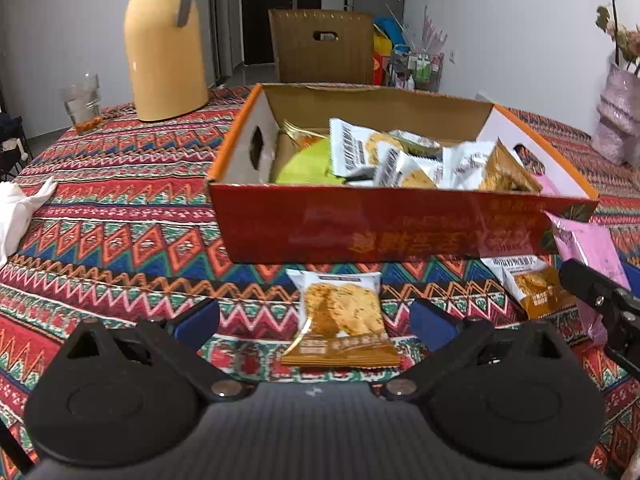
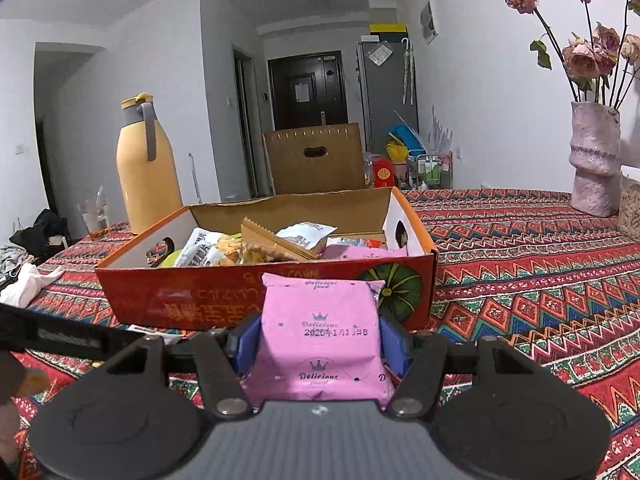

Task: Organize snacks
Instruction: 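Grasp a gold oat crisp packet with the left gripper while the right holds the pink packet, then carry both packets over the cardboard box and open both grippers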

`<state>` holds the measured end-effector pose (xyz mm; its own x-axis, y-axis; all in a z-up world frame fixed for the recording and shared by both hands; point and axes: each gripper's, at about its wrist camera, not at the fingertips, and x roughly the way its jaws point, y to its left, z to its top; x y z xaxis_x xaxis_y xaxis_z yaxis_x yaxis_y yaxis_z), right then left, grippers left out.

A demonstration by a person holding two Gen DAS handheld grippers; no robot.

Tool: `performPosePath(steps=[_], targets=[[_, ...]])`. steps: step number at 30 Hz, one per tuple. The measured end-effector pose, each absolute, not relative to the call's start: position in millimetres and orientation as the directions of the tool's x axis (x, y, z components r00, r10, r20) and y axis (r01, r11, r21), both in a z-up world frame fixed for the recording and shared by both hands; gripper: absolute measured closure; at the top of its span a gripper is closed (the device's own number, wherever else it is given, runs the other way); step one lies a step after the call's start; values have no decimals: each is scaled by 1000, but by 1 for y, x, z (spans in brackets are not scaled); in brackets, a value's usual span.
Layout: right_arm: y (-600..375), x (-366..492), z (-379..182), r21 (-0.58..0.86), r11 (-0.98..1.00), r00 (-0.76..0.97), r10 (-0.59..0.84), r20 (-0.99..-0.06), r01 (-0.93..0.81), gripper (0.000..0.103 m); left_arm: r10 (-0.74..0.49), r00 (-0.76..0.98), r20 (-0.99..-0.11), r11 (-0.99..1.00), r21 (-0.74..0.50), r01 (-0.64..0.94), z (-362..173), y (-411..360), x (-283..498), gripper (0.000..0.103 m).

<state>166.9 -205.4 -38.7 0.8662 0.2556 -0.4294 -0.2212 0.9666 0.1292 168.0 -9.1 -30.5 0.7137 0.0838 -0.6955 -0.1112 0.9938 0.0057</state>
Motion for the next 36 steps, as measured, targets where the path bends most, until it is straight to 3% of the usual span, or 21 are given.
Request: performPosePath(steps=[2, 4, 6, 10, 12, 16, 36], targets=[[-205, 167, -39, 129, 966, 865, 257, -431, -223, 42, 84, 712, -698, 995, 15, -102, -35, -13, 171, 3], [-205, 167, -39, 128, 966, 865, 257, -431, -224, 42, 80, 708, -702, 995, 16, -96, -39, -14, 174, 12], [-204, 167, -39, 127, 966, 865, 257, -431, -224, 42, 73, 700, -710, 996, 12, -92, -43, -14, 176, 29], [-204, 167, -40, 125, 966, 863, 258, -435, -226, 42, 58, 711, -701, 997, 2, -79, -46, -15, 175, 43], [-203, 168, -41, 123, 966, 862, 257, -437, -226, 42, 44, 719, -694, 998, -10, -70, -45, -15, 174, 55], [-203, 167, -41, 122, 966, 863, 259, -434, -229, 42, 21, 735, -678, 998, -27, -54, -43, -16, 169, 60], [-203, 156, -35, 117, 961, 887, 278, -368, -253, 42, 10, 850, -526, 998, -49, -43, -1, -13, 122, 60]])
